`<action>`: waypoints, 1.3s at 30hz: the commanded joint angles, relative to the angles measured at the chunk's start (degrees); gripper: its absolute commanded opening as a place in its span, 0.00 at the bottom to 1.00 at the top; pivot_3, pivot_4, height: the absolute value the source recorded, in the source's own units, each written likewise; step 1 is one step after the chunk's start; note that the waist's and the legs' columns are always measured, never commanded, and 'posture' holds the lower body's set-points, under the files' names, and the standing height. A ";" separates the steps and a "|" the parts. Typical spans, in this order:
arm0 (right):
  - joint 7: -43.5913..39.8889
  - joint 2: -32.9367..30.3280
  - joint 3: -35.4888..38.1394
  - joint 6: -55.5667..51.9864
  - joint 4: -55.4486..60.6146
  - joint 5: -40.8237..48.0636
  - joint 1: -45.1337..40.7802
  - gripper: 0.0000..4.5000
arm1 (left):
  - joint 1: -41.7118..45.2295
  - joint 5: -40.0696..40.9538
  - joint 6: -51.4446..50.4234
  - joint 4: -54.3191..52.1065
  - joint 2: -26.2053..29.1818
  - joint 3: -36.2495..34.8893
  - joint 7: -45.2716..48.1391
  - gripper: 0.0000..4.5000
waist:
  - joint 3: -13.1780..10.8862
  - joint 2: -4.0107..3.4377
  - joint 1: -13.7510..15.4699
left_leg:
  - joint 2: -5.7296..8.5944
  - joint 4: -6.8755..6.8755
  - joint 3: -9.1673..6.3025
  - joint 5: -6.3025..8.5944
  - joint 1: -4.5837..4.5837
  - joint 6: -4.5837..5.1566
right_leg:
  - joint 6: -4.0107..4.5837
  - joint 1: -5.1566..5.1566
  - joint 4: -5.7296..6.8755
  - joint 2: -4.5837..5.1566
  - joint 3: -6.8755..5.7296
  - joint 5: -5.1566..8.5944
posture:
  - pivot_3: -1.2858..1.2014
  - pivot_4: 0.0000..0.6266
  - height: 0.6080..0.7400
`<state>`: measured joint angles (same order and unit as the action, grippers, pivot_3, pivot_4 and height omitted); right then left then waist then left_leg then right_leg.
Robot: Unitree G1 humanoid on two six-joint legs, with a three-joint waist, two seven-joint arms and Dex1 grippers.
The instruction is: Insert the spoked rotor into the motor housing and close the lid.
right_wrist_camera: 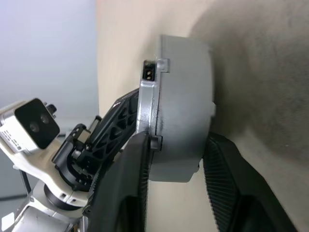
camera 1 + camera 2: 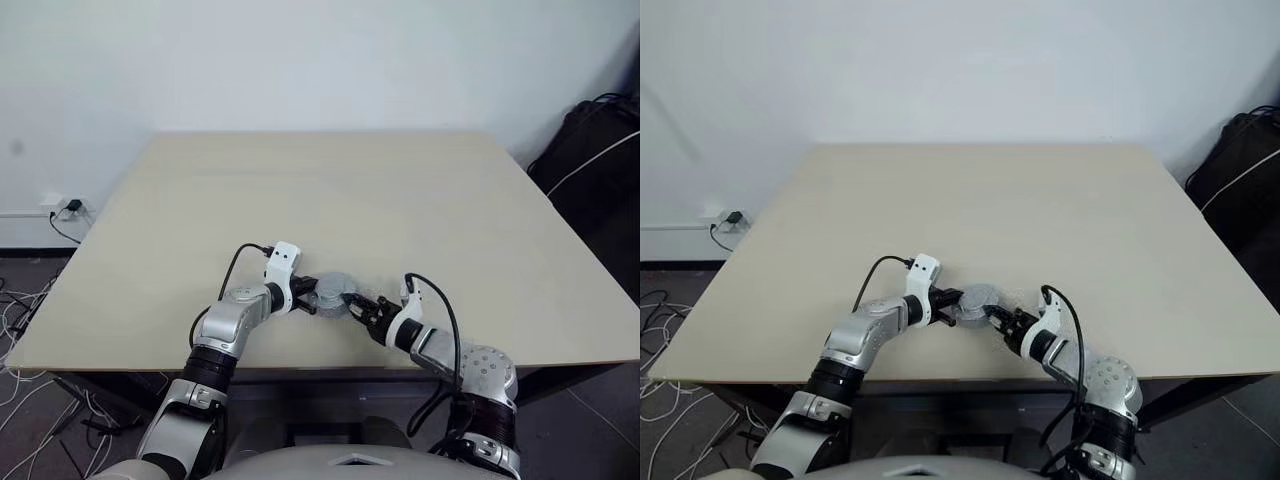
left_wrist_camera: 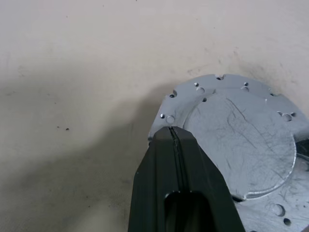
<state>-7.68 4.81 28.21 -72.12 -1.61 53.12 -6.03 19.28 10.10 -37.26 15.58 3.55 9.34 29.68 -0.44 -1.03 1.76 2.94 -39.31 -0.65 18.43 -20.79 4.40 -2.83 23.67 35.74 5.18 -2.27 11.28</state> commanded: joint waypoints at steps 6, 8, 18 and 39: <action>-0.39 3.65 -2.95 0.10 3.00 4.34 0.08 0.27 | -0.53 0.72 -1.68 0.97 -1.70 2.28 1.37 0.00 | -0.01 0.00 0.02 | 0.00 0.00 0.00 0.00 0.01 0.01 | 0.00 0.01 -0.01 0.01 -0.02 0.01 | 0.52 0.00 1.00; -0.02 3.67 -3.00 0.30 3.04 4.40 0.57 0.27 | -0.93 2.21 -1.96 -0.62 -2.52 0.97 1.21 0.00 | -0.01 0.00 0.01 | 0.01 0.00 0.00 0.00 0.01 0.01 | -0.01 0.00 -0.01 0.00 -0.03 0.01 | 0.52 0.00 1.00; 1.59 4.37 -2.83 2.15 3.65 7.62 3.16 0.27 | -11.16 9.69 9.36 -19.86 -8.67 -11.98 -8.66 0.00 | -0.24 0.06 -0.56 | -0.03 0.02 0.03 -0.06 -0.74 -0.10 | -0.04 0.72 0.08 0.12 0.00 0.01 | 0.52 0.00 1.00; 3.43 3.44 -5.83 4.31 5.77 26.40 2.48 0.27 | -32.51 61.69 -7.78 -30.50 -16.60 -23.59 -22.00 0.29 | -0.47 0.13 -0.93 | -0.03 -0.21 0.06 -0.08 -0.81 -0.07 | 0.11 0.69 0.07 -0.48 0.13 0.10 | 0.52 0.00 1.00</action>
<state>-3.41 5.01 23.90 -68.64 0.29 74.46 -1.14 -11.17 68.16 -45.59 -12.77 -4.17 -17.27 7.50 -0.92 -0.90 0.83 2.90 -39.53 -0.56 18.35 -21.59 4.33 -2.72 24.36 35.81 4.65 -2.10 11.38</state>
